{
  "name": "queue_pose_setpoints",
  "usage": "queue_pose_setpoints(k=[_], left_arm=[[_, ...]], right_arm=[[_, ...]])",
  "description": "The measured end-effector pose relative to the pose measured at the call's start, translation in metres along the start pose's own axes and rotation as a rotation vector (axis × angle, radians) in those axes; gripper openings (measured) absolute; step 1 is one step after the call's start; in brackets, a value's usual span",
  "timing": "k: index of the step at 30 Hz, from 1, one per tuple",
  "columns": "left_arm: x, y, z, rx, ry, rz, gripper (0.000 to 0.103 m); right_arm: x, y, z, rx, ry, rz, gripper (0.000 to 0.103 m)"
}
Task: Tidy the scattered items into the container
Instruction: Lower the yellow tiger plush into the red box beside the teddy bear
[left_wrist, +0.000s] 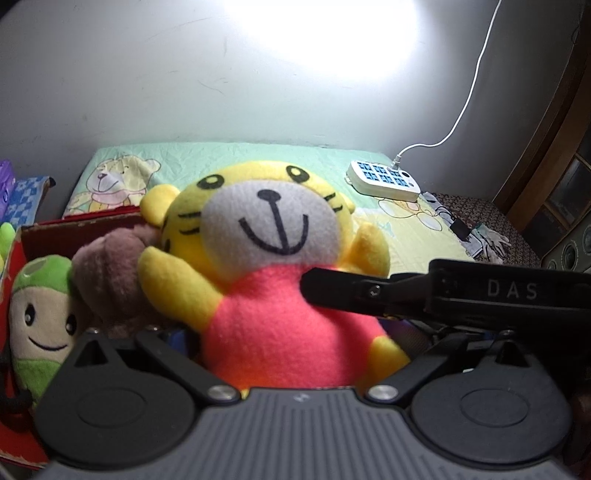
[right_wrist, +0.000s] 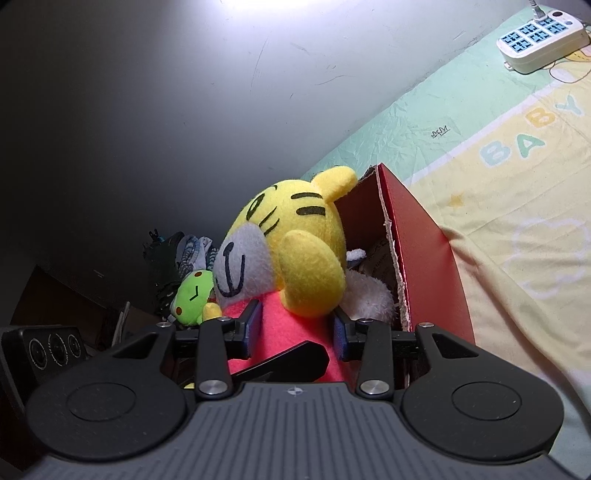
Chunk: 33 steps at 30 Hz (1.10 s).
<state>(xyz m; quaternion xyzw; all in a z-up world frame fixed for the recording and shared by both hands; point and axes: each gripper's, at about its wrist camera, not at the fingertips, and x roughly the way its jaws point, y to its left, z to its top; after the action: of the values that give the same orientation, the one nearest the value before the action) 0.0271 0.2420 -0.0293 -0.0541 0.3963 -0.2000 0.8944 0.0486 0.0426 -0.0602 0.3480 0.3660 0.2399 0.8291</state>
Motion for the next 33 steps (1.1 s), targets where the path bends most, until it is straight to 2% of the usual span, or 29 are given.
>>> queue_pose_setpoints(k=[11,14,20,26,33], left_arm=[[0.000,0.011,-0.006,-0.018,0.017,-0.018,0.102],[-0.001,0.012,-0.005,-0.016,0.018,-0.021,0.102],[-0.006,0.014,-0.004,-0.009,0.007,-0.031,0.102],[-0.020,0.013,-0.004,0.001,-0.023,-0.024,0.102],[-0.039,0.018,-0.008,-0.008,-0.050,0.038,0.102]], right_arm=[[0.008,0.010,-0.003,-0.081,0.020,-0.061,0.046],[0.003,0.014,-0.003,-0.110,0.000,-0.091,0.063],[-0.008,0.027,-0.005,-0.198,-0.047,-0.168,0.063],[-0.018,0.034,-0.009,-0.224,-0.095,-0.216,0.062],[-0.025,0.043,-0.016,-0.260,-0.116,-0.275,0.061]])
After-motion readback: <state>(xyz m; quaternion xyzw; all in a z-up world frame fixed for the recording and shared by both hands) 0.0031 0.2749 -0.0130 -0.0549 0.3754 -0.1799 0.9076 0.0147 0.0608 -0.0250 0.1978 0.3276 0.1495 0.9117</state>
